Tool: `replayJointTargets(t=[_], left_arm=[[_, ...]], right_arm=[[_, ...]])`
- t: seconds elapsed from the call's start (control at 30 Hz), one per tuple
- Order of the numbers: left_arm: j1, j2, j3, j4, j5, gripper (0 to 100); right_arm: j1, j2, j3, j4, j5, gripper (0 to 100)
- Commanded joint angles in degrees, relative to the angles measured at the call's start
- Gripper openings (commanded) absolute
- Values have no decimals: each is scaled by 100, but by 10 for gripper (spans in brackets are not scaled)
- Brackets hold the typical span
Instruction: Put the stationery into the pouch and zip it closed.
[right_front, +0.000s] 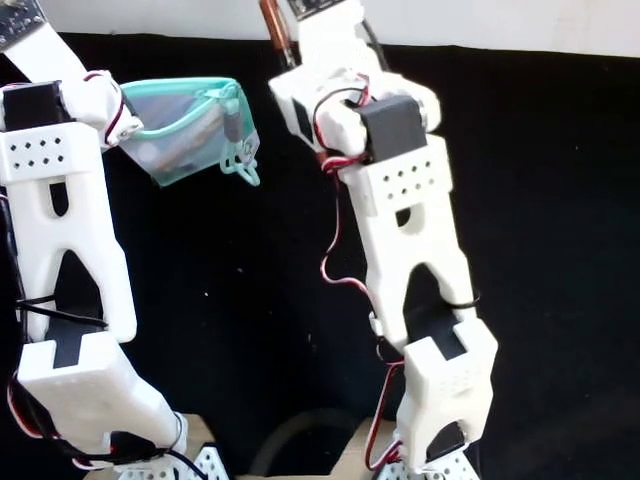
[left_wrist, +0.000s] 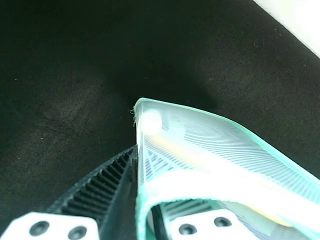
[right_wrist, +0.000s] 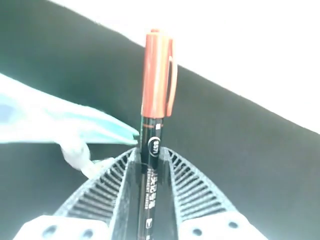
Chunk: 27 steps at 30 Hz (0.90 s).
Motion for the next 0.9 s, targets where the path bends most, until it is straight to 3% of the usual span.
replayJointTargets(t=[0.0,0.37,0.73,0.87], left_arm=[[-40,541,84,-132,-97,6],[-40,541,84,-132,-97,6],[-40,541,84,-132,-97,6],[-31,541,84,-132,-97,6]], right_arm=[[-84,-75,-558,-40,-325,8],[-92,-48,-2255,-48,-1231,8],[-664,-40,-2396,-840,-1319,8],[-690,-40,-2404,-1068,-1749,8]])
